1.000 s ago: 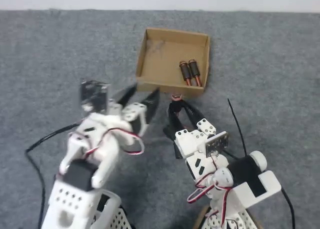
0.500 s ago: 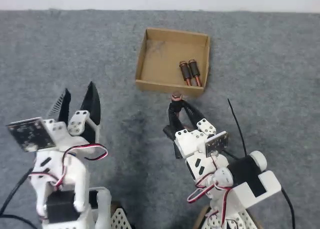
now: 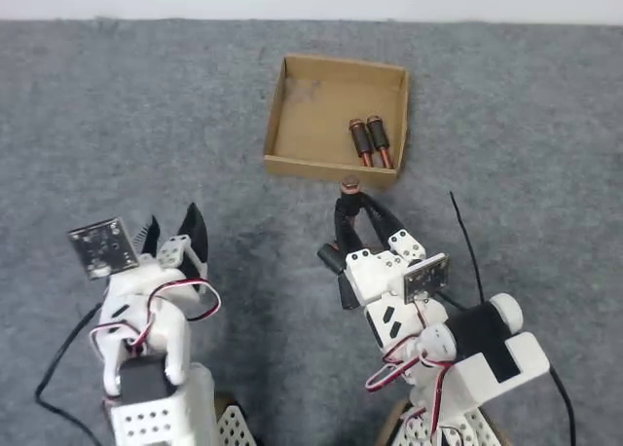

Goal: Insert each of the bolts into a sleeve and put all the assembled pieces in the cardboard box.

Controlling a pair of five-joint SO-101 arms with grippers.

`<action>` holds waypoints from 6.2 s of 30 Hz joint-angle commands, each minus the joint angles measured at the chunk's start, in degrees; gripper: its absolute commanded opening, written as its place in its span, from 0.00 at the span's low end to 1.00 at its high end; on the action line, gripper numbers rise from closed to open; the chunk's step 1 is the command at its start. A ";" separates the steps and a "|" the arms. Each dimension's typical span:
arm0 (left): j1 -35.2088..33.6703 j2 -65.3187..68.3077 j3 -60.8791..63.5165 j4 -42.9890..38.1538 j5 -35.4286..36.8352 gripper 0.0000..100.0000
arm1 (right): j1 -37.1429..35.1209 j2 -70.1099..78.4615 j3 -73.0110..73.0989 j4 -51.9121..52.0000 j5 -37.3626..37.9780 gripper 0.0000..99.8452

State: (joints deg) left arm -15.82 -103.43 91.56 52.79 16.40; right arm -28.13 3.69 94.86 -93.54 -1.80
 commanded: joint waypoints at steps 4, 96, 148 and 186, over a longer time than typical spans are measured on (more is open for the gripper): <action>-0.26 -0.62 4.97 0.09 -0.79 0.20 | 0.66 -0.40 1.32 -0.13 -0.62 0.01; 2.81 -0.26 5.05 0.09 -12.48 0.02 | 7.34 34.42 -140.48 166.99 5.54 0.01; 2.64 -0.26 5.05 0.53 -12.57 0.02 | -0.04 -44.97 -46.42 177.36 5.45 0.01; 5.98 -0.26 5.05 0.35 -12.48 0.02 | -6.55 -44.44 -33.76 145.63 -10.90 0.06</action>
State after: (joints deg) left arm -11.69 -103.43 97.27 54.37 4.18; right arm -33.58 -39.21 61.54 53.10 -11.56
